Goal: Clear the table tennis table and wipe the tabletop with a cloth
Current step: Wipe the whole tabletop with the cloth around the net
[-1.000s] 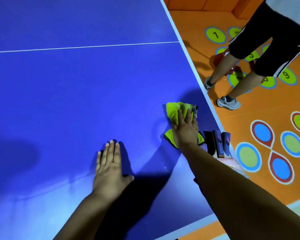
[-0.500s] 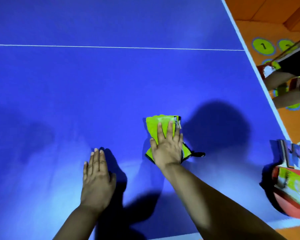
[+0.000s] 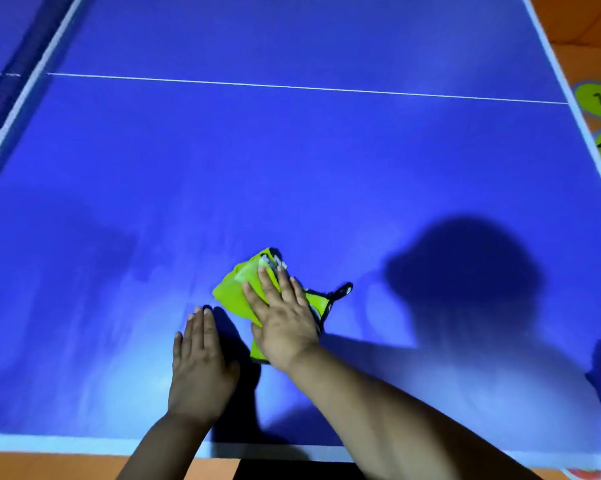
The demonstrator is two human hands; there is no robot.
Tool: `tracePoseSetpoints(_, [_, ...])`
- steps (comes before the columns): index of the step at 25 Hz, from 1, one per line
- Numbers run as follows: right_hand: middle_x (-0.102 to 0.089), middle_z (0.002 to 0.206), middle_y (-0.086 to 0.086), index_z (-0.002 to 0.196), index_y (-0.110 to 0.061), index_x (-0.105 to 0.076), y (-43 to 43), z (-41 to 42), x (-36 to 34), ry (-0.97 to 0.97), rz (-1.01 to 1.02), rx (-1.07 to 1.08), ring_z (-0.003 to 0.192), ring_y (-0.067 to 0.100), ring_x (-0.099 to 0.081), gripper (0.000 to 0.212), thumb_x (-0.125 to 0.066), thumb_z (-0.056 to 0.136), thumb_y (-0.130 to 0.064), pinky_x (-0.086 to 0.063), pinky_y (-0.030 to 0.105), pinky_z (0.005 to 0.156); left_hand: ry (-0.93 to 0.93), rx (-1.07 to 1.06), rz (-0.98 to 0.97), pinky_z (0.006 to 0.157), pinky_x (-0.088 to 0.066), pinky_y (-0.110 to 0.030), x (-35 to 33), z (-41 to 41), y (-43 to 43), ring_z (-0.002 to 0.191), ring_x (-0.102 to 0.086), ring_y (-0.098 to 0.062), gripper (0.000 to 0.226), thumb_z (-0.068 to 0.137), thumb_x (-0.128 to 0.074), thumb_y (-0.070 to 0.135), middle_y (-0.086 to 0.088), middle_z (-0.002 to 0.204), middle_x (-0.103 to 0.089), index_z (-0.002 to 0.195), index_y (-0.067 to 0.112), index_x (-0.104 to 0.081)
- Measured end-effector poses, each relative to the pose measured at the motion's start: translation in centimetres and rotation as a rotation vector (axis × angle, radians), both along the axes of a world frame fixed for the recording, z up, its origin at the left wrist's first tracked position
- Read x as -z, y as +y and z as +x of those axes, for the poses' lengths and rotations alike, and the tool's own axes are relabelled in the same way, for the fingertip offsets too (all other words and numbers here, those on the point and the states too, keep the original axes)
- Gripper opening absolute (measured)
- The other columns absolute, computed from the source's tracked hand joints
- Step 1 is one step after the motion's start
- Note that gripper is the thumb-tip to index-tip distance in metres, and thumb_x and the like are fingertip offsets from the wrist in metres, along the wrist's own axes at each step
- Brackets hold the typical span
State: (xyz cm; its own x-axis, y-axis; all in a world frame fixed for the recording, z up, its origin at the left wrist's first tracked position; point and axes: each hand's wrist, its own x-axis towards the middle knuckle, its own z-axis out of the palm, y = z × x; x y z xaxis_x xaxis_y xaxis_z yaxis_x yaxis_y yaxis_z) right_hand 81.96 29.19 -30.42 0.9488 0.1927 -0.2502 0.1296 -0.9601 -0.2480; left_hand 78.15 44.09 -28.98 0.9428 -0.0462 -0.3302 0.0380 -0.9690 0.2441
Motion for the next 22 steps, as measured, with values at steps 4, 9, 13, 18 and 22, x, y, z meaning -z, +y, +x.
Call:
tracePoseSetpoints(4, [-0.037, 0.152, -0.001, 0.138, -0.034, -0.048, -5.1, -4.3, -0.3, 0.007, -0.045, 0.005, 0.138, 0.026, -0.039, 0.073, -0.069, 0.070, -0.050, -0.037, 0.043, 0.109, 0.026, 0.116, -0.018, 0.109, -0.020, -0.050, -0.1, -1.2, -4.0, 0.135, -0.033, -0.035, 0.098, 0.060, -0.034, 0.051, -0.021, 0.146, -0.035, 0.140, -0.006, -0.033])
tracePoseSetpoints(9, [-0.042, 0.149, 0.003, 0.137, -0.029, -0.052, -17.0, -5.4, -1.0, 0.046, -0.157, 0.243, 0.135, 0.028, -0.043, 0.073, -0.075, 0.070, -0.047, -0.030, 0.047, 0.111, -0.073, 0.286, -0.088, 0.111, 0.007, -0.032, -1.4, -2.3, -13.0, 0.143, -0.013, -0.024, 0.108, 0.058, -0.026, 0.060, -0.015, 0.154, -0.016, 0.146, -0.001, -0.018])
tracePoseSetpoints(13, [-0.008, 0.161, 0.006, 0.153, -0.027, -0.020, -27.3, -5.9, -1.2, 0.038, -0.242, 0.289, 0.148, 0.029, -0.011, 0.065, -0.048, 0.096, -0.041, 0.003, 0.041, 0.117, -0.036, 0.441, -0.079, 0.110, 0.005, -0.027, -1.4, -3.6, -20.0, 0.137, -0.028, -0.026, 0.100, 0.061, -0.033, 0.057, -0.019, 0.147, -0.032, 0.140, -0.005, -0.032])
tracePoseSetpoints(18, [0.014, 0.161, 0.002, 0.153, -0.028, 0.004, -37.8, -6.3, -1.6, 0.100, -0.257, 0.497, 0.148, 0.026, 0.008, 0.061, -0.027, 0.103, -0.041, 0.002, 0.042, 0.118, 0.018, 0.564, -0.006, 0.111, -0.004, -0.032, -0.4, -5.1, -25.9, 0.129, -0.031, -0.026, 0.090, 0.062, -0.041, 0.051, -0.021, 0.135, -0.050, 0.131, -0.007, -0.046])
tracePoseSetpoints(22, [0.017, 0.160, 0.000, 0.153, -0.029, 0.004, -41.8, -8.4, -1.7, 0.193, -0.130, 0.685, 0.147, 0.027, 0.014, 0.062, -0.029, 0.103, -0.041, -0.003, 0.045, 0.118, 0.034, 0.598, 0.041, 0.110, -0.005, -0.033, -0.4, -6.3, -28.6, 0.128, -0.035, -0.026, 0.089, 0.058, -0.040, 0.047, -0.020, 0.133, -0.052, 0.128, -0.007, -0.049])
